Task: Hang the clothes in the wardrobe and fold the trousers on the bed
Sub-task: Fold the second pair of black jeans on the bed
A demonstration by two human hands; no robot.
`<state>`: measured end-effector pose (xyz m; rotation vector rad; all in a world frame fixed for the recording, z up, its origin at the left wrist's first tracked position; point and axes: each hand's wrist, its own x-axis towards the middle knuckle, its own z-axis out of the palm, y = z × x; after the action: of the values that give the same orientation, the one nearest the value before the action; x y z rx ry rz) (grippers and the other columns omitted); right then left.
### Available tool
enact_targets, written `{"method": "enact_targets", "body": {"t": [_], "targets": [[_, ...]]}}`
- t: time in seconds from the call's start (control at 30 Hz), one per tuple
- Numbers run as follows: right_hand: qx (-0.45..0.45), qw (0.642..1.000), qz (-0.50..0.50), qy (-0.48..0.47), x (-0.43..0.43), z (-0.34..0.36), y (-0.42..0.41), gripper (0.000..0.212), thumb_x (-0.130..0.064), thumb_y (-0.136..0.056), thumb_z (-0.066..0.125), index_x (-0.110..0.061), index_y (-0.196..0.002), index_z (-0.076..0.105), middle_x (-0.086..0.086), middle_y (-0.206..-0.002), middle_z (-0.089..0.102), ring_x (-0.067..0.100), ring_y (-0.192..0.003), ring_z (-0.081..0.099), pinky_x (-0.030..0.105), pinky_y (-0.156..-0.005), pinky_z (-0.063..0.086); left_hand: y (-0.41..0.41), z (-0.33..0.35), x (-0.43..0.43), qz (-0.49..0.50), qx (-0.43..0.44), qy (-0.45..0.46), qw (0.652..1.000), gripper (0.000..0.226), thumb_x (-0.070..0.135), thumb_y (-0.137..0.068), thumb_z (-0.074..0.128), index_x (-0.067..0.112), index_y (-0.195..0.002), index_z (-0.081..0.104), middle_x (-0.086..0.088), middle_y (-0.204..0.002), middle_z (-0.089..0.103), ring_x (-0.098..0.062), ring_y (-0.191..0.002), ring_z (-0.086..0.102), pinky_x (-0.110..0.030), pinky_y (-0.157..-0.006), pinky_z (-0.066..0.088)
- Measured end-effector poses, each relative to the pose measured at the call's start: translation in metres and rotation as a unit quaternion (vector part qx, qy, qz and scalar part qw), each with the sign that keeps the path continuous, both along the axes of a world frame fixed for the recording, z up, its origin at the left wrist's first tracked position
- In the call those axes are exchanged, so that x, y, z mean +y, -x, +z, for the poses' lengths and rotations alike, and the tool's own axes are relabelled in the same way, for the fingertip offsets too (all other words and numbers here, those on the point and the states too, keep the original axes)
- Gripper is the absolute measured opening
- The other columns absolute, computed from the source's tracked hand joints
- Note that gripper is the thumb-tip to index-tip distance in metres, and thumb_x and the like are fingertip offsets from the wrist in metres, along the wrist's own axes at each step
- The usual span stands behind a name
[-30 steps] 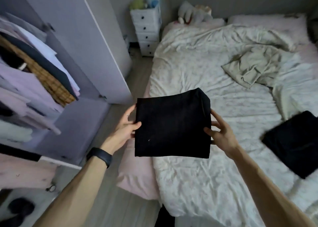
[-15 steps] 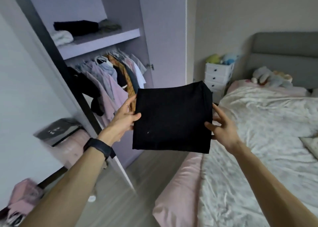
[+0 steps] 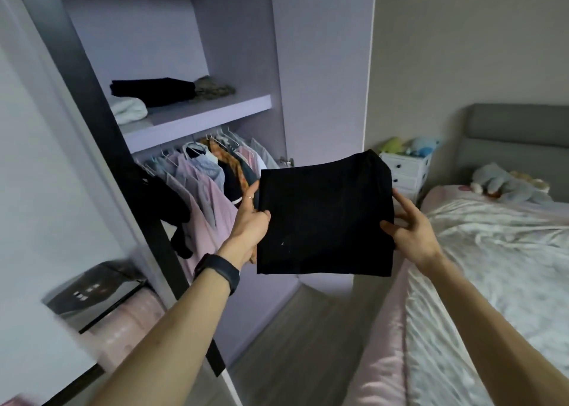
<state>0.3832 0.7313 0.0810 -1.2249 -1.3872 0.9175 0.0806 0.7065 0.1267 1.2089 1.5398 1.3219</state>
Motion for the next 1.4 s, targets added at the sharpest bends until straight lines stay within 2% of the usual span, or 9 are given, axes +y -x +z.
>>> {"method": "enact_targets", "body": {"t": [0.2, 0.3, 0.4, 0.47, 0.57, 0.8, 1.13, 1.3, 1.4], "targets": [[-0.044, 0.998, -0.002, -0.048, 0.054, 0.051, 0.023, 0.073, 0.001, -0.096, 0.059, -0.04, -0.153, 0.038, 0.003, -0.12, 0.065, 0.024, -0.112, 0.065, 0.049, -0.102, 0.053, 0.018, 0.037, 0.063, 0.038, 0.004, -0.049, 0.998, 0.079, -0.01, -0.092, 0.04, 0.048, -0.145, 0.038, 0.009, -0.13, 0.054, -0.011, -0.111, 0.054, -0.019, -0.083, 0.044], [-0.06, 0.996, -0.008, -0.063, 0.078, 0.071, 0.034, 0.072, 0.0, -0.097, 0.058, -0.038, -0.154, 0.035, 0.005, -0.133, 0.06, 0.026, -0.119, 0.062, 0.049, -0.103, 0.052, 0.027, 0.05, 0.09, 0.042, 0.009, -0.062, 0.997, 0.079, -0.013, -0.092, 0.037, 0.042, -0.15, 0.035, 0.004, -0.141, 0.051, -0.018, -0.123, 0.05, -0.028, -0.096, 0.044], [-0.078, 0.993, -0.019, -0.083, 0.105, 0.091, 0.045, 0.073, -0.003, -0.096, 0.058, -0.043, -0.152, 0.034, -0.004, -0.121, 0.063, 0.022, -0.104, 0.069, 0.049, -0.095, 0.056, 0.038, 0.064, 0.123, 0.048, 0.002, -0.081, 0.996, 0.079, -0.015, -0.093, 0.035, 0.036, -0.153, 0.033, -0.001, -0.149, 0.047, -0.022, -0.134, 0.046, -0.029, -0.105, 0.042], [-0.096, 0.989, -0.025, -0.107, 0.125, 0.1, 0.051, 0.074, -0.004, -0.095, 0.058, -0.045, -0.152, 0.034, -0.016, -0.109, 0.061, 0.01, -0.089, 0.069, 0.044, -0.088, 0.06, 0.045, 0.07, 0.146, 0.057, 0.005, -0.089, 0.994, 0.078, -0.014, -0.094, 0.035, 0.037, -0.152, 0.034, 0.002, -0.142, 0.048, -0.018, -0.123, 0.051, -0.016, -0.09, 0.046], [-0.111, 0.986, -0.016, -0.122, 0.163, 0.108, 0.064, 0.077, -0.003, -0.094, 0.057, -0.053, -0.148, 0.034, -0.006, -0.109, 0.065, 0.016, -0.088, 0.07, 0.044, -0.085, 0.061, 0.057, 0.073, 0.186, 0.074, -0.009, -0.091, 0.993, 0.075, -0.009, -0.096, 0.038, 0.043, -0.15, 0.036, 0.007, -0.127, 0.047, -0.012, -0.098, 0.05, -0.01, -0.061, 0.045], [-0.095, 0.986, 0.02, -0.138, 0.311, 0.111, 0.093, 0.074, -0.002, -0.095, 0.055, -0.048, -0.15, 0.036, -0.005, -0.112, 0.066, 0.019, -0.085, 0.072, 0.046, -0.084, 0.061, 0.09, 0.078, 0.307, 0.081, 0.015, -0.115, 0.99, 0.08, -0.012, -0.09, 0.04, 0.046, -0.145, 0.04, 0.002, -0.136, 0.054, -0.019, -0.113, 0.056, -0.033, -0.094, 0.051], [-0.019, 0.973, 0.188, -0.132, 0.529, 0.147, 0.194, 0.072, 0.001, -0.097, 0.058, -0.05, -0.146, 0.043, -0.003, -0.114, 0.065, 0.023, -0.091, 0.072, 0.052, -0.08, 0.062, 0.182, 0.131, 0.404, 0.141, 0.014, -0.105, 0.984, 0.071, -0.007, -0.099, 0.05, 0.052, -0.137, 0.041, -0.006, -0.112, 0.072, -0.02, -0.104, 0.069, -0.038, -0.089, 0.057], [0.015, 0.955, 0.264, -0.13, 0.571, 0.158, 0.264, 0.071, -0.002, -0.097, 0.061, -0.048, -0.147, 0.041, -0.006, -0.115, 0.063, 0.016, -0.095, 0.068, 0.022, -0.064, 0.06, 0.222, 0.155, 0.393, 0.193, 0.041, -0.125, 0.972, 0.072, -0.008, -0.099, 0.049, 0.05, -0.14, 0.04, -0.001, -0.127, 0.064, -0.016, -0.112, 0.064, -0.035, -0.094, 0.056], [0.019, 0.944, 0.306, -0.122, 0.58, 0.166, 0.308, 0.071, -0.004, -0.096, 0.063, -0.048, -0.148, 0.041, -0.006, -0.117, 0.066, 0.016, -0.093, 0.071, 0.032, -0.071, 0.063, 0.248, 0.17, 0.379, 0.235, 0.052, -0.131, 0.962, 0.072, -0.009, -0.099, 0.049, 0.048, -0.141, 0.04, 0.01, -0.125, 0.06, -0.01, -0.11, 0.063, -0.025, -0.079, 0.059]]}}
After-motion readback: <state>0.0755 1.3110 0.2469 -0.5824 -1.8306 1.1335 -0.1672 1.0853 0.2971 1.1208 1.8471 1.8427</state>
